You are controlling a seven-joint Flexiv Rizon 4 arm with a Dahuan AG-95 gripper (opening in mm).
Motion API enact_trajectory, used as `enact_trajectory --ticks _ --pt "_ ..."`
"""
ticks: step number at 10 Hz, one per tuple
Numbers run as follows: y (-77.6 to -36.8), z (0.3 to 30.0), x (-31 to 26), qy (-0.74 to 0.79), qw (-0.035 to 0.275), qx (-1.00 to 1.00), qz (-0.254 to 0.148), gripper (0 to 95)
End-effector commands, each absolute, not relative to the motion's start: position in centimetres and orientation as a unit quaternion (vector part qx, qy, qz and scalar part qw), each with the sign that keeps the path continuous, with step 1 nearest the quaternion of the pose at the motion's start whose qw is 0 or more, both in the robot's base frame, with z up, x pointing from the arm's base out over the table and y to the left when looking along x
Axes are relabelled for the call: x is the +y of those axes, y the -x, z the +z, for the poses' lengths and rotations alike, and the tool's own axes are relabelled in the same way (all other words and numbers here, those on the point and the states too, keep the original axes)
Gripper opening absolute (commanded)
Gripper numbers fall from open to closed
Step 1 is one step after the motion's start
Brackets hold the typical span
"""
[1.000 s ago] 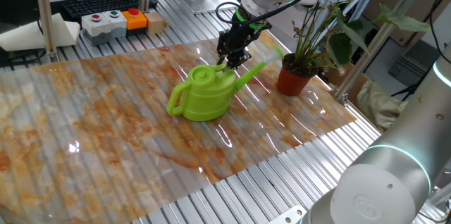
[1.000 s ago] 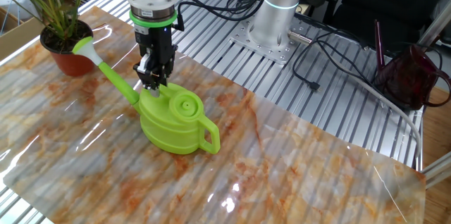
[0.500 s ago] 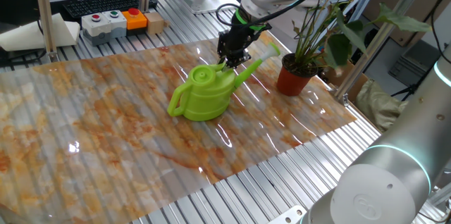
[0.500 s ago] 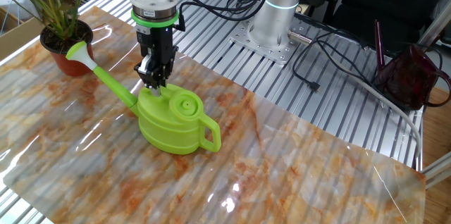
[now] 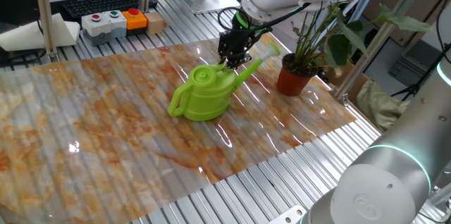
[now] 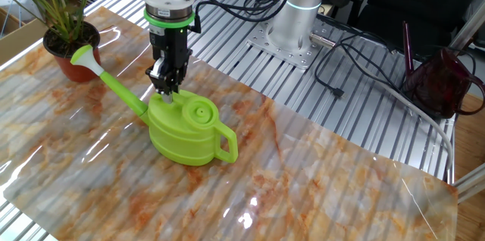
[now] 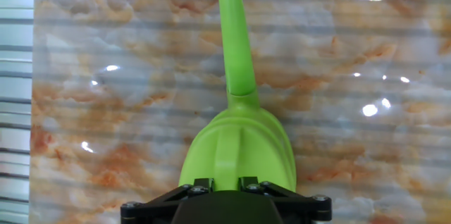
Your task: Water the plant
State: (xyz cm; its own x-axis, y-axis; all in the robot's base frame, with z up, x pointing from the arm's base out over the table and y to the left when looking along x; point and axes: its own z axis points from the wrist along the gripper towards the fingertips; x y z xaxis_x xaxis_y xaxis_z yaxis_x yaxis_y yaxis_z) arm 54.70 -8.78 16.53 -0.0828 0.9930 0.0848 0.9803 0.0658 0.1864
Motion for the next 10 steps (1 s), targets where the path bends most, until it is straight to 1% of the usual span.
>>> enact_trajectory --ticks 1,4,5,10 --pt "-54.80 16.44 -8.76 -0.683 0.039 0.723 0.095 38.0" --pt "-54.81 16.42 -8.76 -0.684 0.037 0.722 0.096 38.0" --pt "-54.82 16.41 -8.75 -0.684 0.037 0.722 0.097 57.0" --pt "-55.11 15.76 -8.60 -0.686 0.036 0.719 0.102 57.0"
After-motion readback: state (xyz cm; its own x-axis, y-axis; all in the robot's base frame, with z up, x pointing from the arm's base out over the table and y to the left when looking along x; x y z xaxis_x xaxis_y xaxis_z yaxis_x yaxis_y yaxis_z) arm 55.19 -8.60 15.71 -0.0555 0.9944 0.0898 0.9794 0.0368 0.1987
